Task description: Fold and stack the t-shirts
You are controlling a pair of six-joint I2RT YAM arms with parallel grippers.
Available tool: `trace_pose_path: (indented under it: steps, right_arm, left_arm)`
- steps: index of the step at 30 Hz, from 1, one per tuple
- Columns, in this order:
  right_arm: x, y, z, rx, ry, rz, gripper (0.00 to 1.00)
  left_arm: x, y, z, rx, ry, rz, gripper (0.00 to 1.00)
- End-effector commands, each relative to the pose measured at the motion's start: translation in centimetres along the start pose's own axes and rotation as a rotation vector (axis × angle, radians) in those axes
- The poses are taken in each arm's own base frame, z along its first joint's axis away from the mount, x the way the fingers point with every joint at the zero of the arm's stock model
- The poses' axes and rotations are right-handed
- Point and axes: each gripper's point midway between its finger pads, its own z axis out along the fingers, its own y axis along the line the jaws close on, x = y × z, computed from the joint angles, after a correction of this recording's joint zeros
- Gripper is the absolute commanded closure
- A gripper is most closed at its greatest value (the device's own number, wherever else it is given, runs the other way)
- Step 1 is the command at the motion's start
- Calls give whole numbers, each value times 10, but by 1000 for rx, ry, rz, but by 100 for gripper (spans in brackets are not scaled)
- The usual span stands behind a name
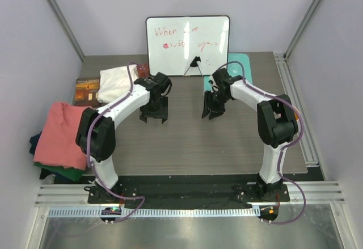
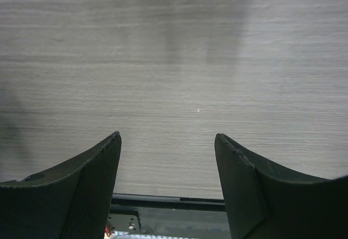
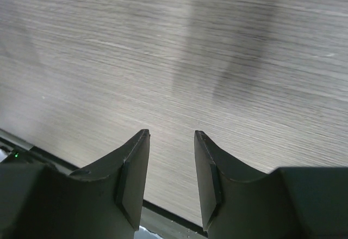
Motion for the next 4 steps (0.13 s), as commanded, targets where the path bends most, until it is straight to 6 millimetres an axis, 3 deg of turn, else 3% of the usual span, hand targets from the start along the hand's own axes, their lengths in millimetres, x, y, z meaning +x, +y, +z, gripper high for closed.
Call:
trace_pose_path:
  steps: [1, 4]
  right_arm:
    - [-8, 3, -20, 30, -66, 1, 56]
    - [-2, -1, -19, 37, -58, 6, 56]
  left_arm:
    - [-35, -2, -34, 31, -162, -4, 32]
    - [-37, -1, -33, 14, -155, -6, 29]
